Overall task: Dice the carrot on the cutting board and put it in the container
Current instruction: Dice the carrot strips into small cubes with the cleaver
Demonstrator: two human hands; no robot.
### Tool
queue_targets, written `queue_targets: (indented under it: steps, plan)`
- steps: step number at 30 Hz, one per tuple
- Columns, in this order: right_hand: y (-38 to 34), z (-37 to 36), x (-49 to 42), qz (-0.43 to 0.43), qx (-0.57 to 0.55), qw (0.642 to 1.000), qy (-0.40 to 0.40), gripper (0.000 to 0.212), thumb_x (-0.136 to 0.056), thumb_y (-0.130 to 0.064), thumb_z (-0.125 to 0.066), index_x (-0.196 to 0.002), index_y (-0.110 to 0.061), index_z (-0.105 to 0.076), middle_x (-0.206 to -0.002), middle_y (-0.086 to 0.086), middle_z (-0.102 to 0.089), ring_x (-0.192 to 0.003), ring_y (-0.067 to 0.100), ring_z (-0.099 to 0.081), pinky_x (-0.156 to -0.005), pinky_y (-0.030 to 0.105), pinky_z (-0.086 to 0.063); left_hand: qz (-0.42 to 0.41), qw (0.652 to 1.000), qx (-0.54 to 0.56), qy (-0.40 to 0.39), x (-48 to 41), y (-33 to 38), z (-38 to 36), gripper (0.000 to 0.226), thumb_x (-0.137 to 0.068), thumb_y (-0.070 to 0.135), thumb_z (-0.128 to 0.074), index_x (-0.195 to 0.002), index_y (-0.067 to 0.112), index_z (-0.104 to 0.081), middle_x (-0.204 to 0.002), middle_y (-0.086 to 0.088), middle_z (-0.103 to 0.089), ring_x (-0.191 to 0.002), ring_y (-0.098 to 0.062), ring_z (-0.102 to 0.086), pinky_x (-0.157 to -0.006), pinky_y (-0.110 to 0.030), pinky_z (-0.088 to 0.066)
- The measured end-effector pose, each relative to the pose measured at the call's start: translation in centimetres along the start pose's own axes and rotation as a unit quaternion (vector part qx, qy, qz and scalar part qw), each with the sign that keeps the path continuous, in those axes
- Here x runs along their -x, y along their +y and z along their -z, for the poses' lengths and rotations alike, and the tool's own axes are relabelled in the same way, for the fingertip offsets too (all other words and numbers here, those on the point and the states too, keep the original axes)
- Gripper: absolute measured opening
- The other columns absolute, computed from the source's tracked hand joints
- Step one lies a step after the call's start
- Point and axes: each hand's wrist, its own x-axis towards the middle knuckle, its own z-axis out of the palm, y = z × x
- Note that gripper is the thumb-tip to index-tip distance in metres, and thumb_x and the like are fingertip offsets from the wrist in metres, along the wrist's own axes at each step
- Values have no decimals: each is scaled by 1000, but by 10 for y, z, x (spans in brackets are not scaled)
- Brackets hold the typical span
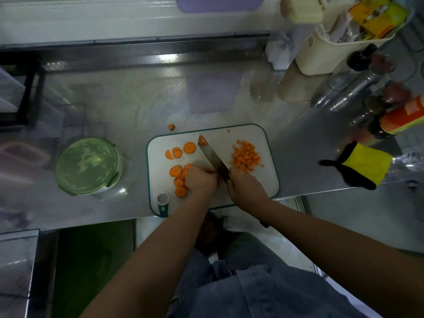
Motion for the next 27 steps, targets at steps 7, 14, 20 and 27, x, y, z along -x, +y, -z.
queue_targets:
  steps: [7, 14, 20, 27]
  plan:
    - [8, -1, -2, -6, -3, 999, 37, 21, -95, -22, -47, -108, -6, -51, -87, 16, -60, -76, 34, -57, -57, 35, -37, -10, 1000, -18, -11, -1, -1, 2, 18, -78, 27, -71, -79, 9, -76, -77, -9, -72, -77, -23, -66, -70, -31, -55]
    - [11, 17, -5, -12, -33, 998, 59, 20, -93, -23, -50, -103, -6, -52, -69, 9, -55, -59, 28, -51, -51, 34, -33, -13, 999, -33, -22, 3, -1, 7, 24, -78, 33, -73, -76, 9, -75, -72, -7, -71, -69, -21, -66, -60, -27, -51]
    - [7, 22, 1, 13, -13, 997, 72, 17, -89, -24, -53, -98, -9, -52, -57, -7, -37, -53, 21, -43, -49, 30, -27, -44, 999, 18, 13, 10, 1, 18, 41, -92, 43, -54, -69, 12, -67, -66, -4, -66, -69, -25, -65, -58, -28, -50]
    - [1, 15, 9, 85, 19, 993, 84, 21, -87, -23, -55, -104, -12, -57, -80, 7, -63, -70, 28, -60, -54, 35, -44, -81, 988, 127, -20, 25, 24, 20, 35, -93, 42, -55, -87, 8, -59, -76, -14, -70, -64, -28, -67, -54, -36, -56]
